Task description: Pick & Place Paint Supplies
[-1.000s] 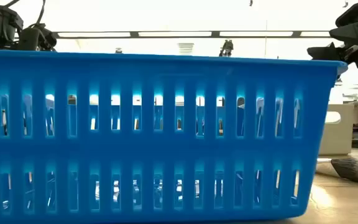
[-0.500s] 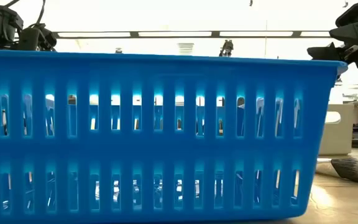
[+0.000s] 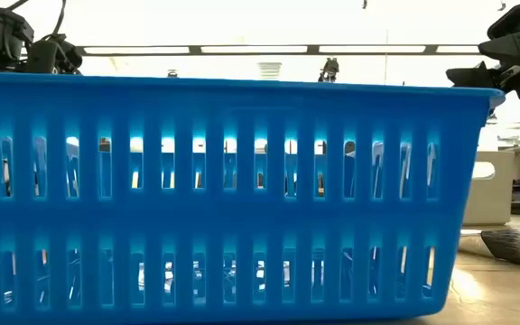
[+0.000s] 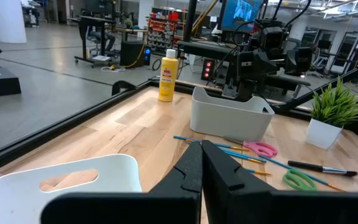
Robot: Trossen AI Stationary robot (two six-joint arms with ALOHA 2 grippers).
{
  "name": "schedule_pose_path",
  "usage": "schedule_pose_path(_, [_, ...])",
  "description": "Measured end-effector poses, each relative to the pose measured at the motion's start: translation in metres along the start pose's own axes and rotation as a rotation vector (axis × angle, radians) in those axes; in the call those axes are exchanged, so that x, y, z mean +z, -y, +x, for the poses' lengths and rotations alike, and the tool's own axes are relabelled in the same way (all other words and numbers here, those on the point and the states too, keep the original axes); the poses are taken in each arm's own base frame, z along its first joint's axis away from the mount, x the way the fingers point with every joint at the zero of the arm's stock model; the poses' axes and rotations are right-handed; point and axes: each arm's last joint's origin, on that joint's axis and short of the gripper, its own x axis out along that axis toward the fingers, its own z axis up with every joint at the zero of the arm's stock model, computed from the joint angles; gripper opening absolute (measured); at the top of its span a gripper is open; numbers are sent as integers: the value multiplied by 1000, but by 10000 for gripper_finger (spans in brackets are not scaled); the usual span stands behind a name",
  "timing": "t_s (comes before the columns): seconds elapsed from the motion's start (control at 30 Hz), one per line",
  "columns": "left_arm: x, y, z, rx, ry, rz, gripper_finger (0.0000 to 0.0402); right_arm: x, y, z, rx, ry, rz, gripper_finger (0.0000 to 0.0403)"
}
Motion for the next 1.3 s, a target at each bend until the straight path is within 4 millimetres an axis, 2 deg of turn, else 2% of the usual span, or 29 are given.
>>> schedule_pose_path(0.67, [0,0,0,0,0,0,0,0,0,0,0,0,2,201])
schedule_pose_path(0.87, [0,0,0,0,0,0,0,1,0,0,3,8,68,201])
schedule_pose_path(1.17, [0,0,0,0,0,0,0,22,-7,-3,77,228,69,201])
schedule_pose_path(1.3, [0,0,0,0,0,0,0,31,-9,-5,96,321,-3,201])
